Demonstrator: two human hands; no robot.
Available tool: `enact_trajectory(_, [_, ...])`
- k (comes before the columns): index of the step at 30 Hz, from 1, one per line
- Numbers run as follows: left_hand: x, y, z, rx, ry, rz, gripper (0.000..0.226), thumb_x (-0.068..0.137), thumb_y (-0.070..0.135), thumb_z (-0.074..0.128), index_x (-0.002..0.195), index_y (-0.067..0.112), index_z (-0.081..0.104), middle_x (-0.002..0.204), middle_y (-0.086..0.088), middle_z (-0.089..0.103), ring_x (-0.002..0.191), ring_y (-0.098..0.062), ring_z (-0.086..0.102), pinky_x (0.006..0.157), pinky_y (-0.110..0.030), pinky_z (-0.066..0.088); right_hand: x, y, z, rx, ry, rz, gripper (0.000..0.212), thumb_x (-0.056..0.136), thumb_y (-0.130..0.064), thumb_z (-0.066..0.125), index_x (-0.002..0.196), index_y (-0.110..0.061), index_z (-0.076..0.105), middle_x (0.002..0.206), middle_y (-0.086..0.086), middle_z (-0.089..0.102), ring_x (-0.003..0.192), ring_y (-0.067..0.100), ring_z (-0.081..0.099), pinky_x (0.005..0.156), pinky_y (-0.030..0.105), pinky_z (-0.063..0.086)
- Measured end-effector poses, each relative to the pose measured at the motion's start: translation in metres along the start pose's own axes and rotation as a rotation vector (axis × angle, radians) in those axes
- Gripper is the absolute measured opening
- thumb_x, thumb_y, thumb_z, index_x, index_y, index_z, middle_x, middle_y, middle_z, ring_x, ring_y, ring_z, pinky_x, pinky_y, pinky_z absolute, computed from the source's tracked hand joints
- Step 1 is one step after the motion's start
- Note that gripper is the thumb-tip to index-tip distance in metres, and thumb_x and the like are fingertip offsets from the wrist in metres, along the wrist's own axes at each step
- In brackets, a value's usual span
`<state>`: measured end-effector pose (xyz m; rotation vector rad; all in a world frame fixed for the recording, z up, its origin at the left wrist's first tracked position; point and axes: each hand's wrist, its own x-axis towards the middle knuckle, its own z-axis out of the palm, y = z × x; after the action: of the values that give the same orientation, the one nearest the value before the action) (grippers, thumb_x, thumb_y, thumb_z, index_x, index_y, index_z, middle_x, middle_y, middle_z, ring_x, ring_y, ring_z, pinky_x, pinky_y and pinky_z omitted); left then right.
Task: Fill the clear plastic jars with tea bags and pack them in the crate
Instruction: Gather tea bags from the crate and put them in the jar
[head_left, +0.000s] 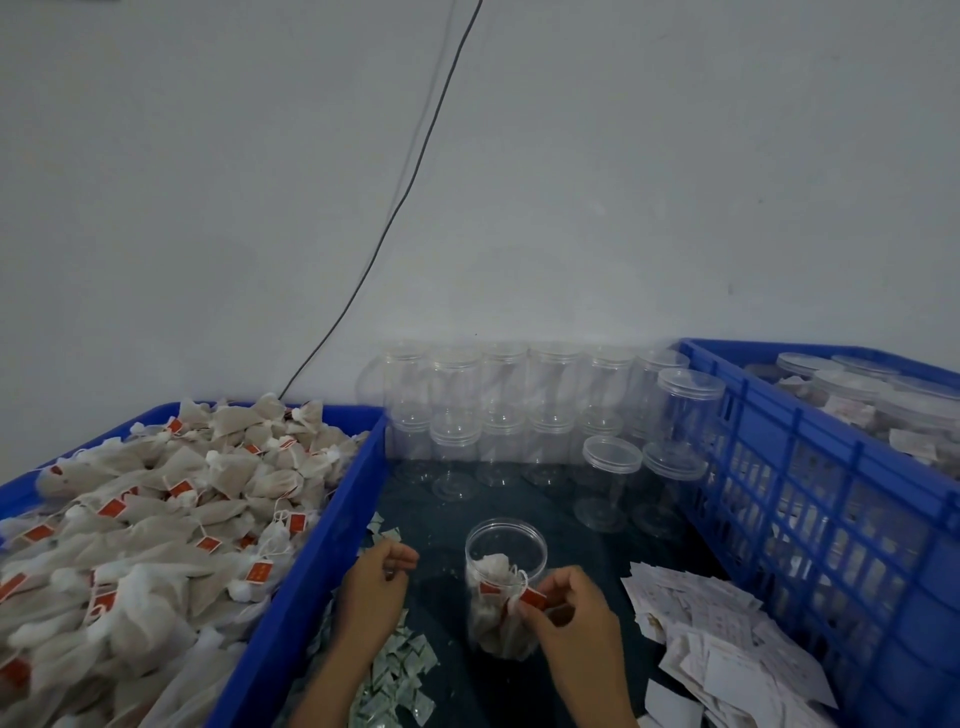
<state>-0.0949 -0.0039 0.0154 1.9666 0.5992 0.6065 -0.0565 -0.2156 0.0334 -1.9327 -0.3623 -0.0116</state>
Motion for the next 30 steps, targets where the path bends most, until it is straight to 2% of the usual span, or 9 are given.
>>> enact_trajectory(3, [0.001,-0.004,-0.002,0.008,0.002,-0.016,0.032,0.088,-0.01,0.05,0.084,0.018,0.062,0.093,0.003,0.066,0.091,-0.015,0.062,0.08,-0.033,0.051,0.001,-0.003,-0.003,0.166,0.014,-0.053,0.013,0.078,-0.009,0.076,0.074,-0.016,0.066,0.071,-0.002,0.069,0.064,0.006,0.062,0.06,0.013,0.047])
enact_trajectory(7, [-0.001,-0.01,-0.004,0.013,0.01,-0.034,0.028,0.088,-0.011,0.049,0.086,0.014,0.062,0.096,-0.001,0.066,0.095,-0.017,0.061,0.076,-0.027,0.046,0.015,-0.013,-0.004,0.171,0.059,-0.164,0.01,0.08,-0.025,0.075,0.072,-0.021,0.069,0.072,-0.005,0.069,0.067,0.007,0.062,0.063,0.016,0.048])
enact_trajectory(11, [-0.006,-0.011,-0.008,0.144,-0.004,-0.019,0.032,0.087,-0.013,0.051,0.088,0.016,0.063,0.101,0.0,0.063,0.102,-0.017,0.059,0.084,-0.025,0.046,0.042,-0.022,-0.001,-0.155,0.15,-0.293,0.011,0.083,-0.033,0.071,0.077,-0.024,0.068,0.089,-0.012,0.054,0.09,0.007,0.045,0.08,0.022,0.039])
enact_trajectory(14, [-0.01,-0.018,-0.013,0.287,-0.027,0.043,0.023,0.087,-0.004,0.062,0.095,0.017,0.068,0.109,0.002,0.063,0.107,-0.013,0.056,0.094,-0.027,0.047,0.056,-0.023,0.001,-0.423,0.078,-0.281,0.014,0.087,-0.038,0.065,0.088,-0.025,0.071,0.099,-0.01,0.042,0.099,0.009,0.032,0.085,0.023,0.03])
enact_trajectory(16, [-0.011,-0.022,-0.015,0.355,-0.056,0.072,0.015,0.087,0.01,0.068,0.097,0.02,0.07,0.109,0.005,0.064,0.107,-0.01,0.053,0.093,-0.025,0.047,0.06,-0.021,0.001,-0.52,0.005,-0.234,0.012,0.089,-0.037,0.063,0.093,-0.028,0.069,0.107,-0.007,0.043,0.105,0.012,0.03,0.089,0.025,0.032])
enact_trajectory(19, [-0.013,-0.025,-0.014,0.445,-0.102,0.071,0.02,0.085,0.032,0.07,0.103,0.024,0.068,0.107,0.01,0.061,0.104,-0.007,0.049,0.087,-0.021,0.045,0.061,-0.021,-0.003,-0.25,-0.001,-0.207,0.005,0.09,-0.025,0.064,0.088,-0.028,0.065,0.11,-0.005,0.049,0.109,0.013,0.038,0.09,0.025,0.033])
enact_trajectory(23, [-0.012,-0.022,-0.007,0.585,-0.061,0.039,0.026,0.084,0.045,0.068,0.102,0.026,0.063,0.105,0.011,0.058,0.105,-0.009,0.049,0.088,-0.025,0.046,0.06,-0.01,-0.016,0.222,0.139,-0.117,0.023,0.092,-0.003,0.054,0.084,-0.021,0.066,0.102,0.001,0.061,0.095,0.011,0.056,0.077,0.019,0.04])
enact_trajectory(28, [-0.01,-0.02,0.0,0.635,-0.016,0.013,0.019,0.087,0.041,0.066,0.102,0.03,0.063,0.108,0.011,0.058,0.108,-0.01,0.048,0.087,-0.026,0.047,0.047,0.028,-0.026,0.24,0.17,0.0,0.027,0.09,0.007,0.05,0.08,-0.011,0.067,0.088,0.002,0.068,0.087,0.017,0.061,0.076,0.027,0.045])
enact_trajectory(30, [-0.012,-0.015,0.002,0.619,0.012,0.013,0.009,0.086,0.037,0.068,0.091,0.03,0.064,0.106,0.011,0.058,0.104,-0.01,0.049,0.083,-0.026,0.048,0.04,0.046,-0.026,0.218,0.167,0.022,0.028,0.089,0.011,0.048,0.077,-0.007,0.067,0.085,0.005,0.067,0.087,0.02,0.061,0.079,0.031,0.046])
